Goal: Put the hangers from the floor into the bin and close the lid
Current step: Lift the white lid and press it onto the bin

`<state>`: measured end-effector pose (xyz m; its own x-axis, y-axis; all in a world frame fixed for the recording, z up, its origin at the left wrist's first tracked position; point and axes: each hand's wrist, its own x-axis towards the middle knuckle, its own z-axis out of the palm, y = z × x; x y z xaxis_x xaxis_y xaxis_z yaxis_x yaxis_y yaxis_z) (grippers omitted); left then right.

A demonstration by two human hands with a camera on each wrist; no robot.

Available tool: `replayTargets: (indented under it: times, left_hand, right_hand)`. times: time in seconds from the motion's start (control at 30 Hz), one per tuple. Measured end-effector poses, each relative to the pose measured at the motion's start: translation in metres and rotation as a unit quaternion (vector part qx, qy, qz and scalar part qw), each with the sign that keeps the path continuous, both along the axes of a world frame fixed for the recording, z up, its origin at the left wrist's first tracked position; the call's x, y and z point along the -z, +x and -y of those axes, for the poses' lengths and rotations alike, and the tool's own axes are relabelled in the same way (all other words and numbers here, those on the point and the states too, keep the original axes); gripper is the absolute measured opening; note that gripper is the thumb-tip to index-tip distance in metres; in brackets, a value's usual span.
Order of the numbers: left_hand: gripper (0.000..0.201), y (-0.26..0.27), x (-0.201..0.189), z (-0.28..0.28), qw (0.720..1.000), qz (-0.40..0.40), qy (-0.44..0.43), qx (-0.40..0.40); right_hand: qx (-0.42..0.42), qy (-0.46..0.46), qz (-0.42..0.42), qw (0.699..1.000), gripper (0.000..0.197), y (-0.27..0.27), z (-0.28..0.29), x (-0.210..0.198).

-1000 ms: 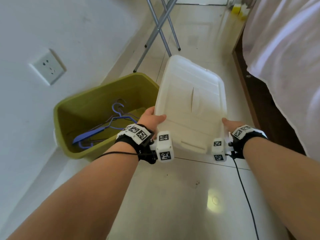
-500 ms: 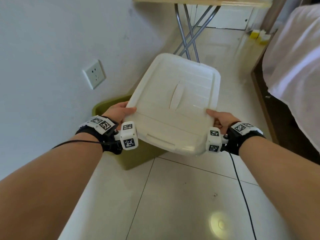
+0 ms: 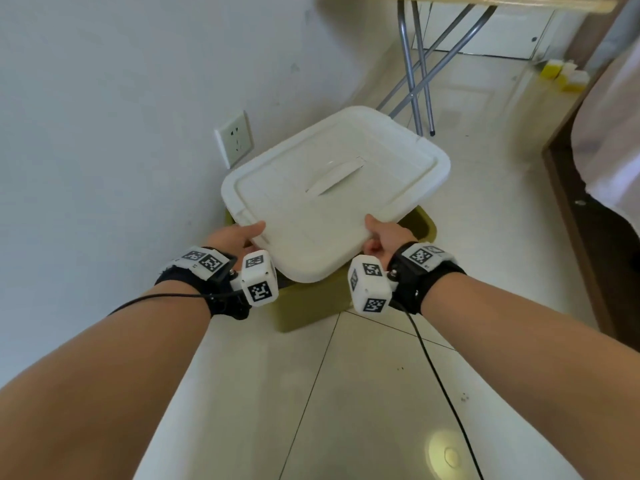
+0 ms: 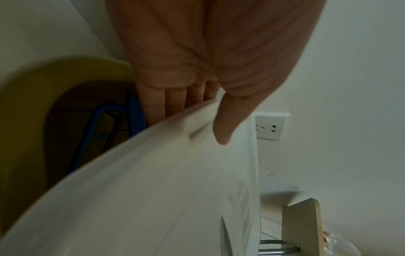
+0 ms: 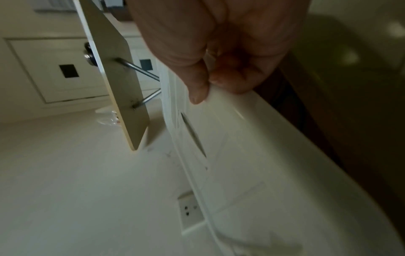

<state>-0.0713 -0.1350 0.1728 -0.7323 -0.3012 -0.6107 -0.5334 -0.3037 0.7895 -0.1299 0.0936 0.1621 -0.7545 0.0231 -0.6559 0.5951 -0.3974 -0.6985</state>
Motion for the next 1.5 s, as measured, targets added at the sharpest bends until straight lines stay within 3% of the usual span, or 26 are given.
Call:
replayTargets:
  times: [0.2, 0.4, 0.57, 0.67, 0.8, 1.0, 1.1, 1.2, 1.27, 1.37, 1.5]
  left_hand:
    - [0.04, -0.006, 0.01, 0.022, 0.981, 0.022, -0.195, -0.009]
    - [0.051, -0.014, 0.02, 0.027, 0.96, 0.049, -0.273, 0.026]
    - [0.049, -0.022, 0.021, 0.033, 0.956, 0.042, -0.289, 0.042]
    - [0.046, -0.025, 0.023, 0.034, 0.949, 0.043, -0.309, 0.046]
    - [0.044, -0.028, 0.031, 0.032, 0.939, 0.046, -0.333, 0.064]
    - [0.038, -0.035, 0.04, 0.03, 0.925, 0.068, -0.366, 0.081]
    - [0.037, -0.041, 0.046, 0.028, 0.923, 0.079, -0.369, 0.081]
    - [0.039, -0.043, 0.045, 0.026, 0.913, 0.094, -0.384, 0.097]
    - [0.04, -0.044, 0.044, 0.027, 0.906, 0.101, -0.395, 0.112]
    - [0.041, -0.045, 0.043, 0.031, 0.889, 0.119, -0.417, 0.144]
    - [0.042, -0.048, 0.04, 0.032, 0.886, 0.125, -0.412, 0.173]
  right_hand:
    - [-0.027, -0.044, 0.069, 0.996, 0.025, 0.02, 0.039, 0.011]
    - [-0.021, -0.082, 0.086, 0.993, 0.021, 0.038, 0.05, 0.012]
    - [-0.054, -0.082, 0.083, 0.992, 0.019, 0.048, 0.051, 0.018]
    - [-0.142, -0.001, 0.076, 0.987, 0.032, 0.049, 0.039, 0.023]
    - [-0.241, 0.159, 0.074, 0.955, 0.058, 0.043, 0.013, 0.024]
    - [-0.099, 0.348, 0.023, 0.932, 0.061, 0.005, -0.03, 0.034]
    - [-0.004, 0.383, 0.029, 0.923, 0.073, -0.016, -0.05, 0.036]
    - [0.014, 0.418, 0.029, 0.908, 0.08, -0.029, -0.063, 0.038]
    - [0.015, 0.396, 0.017, 0.918, 0.083, -0.043, -0.07, 0.047]
    - [-0.022, 0.384, -0.016, 0.923, 0.07, -0.072, -0.084, 0.069]
    - [-0.122, 0.51, -0.031, 0.851, 0.038, -0.051, -0.072, 0.038]
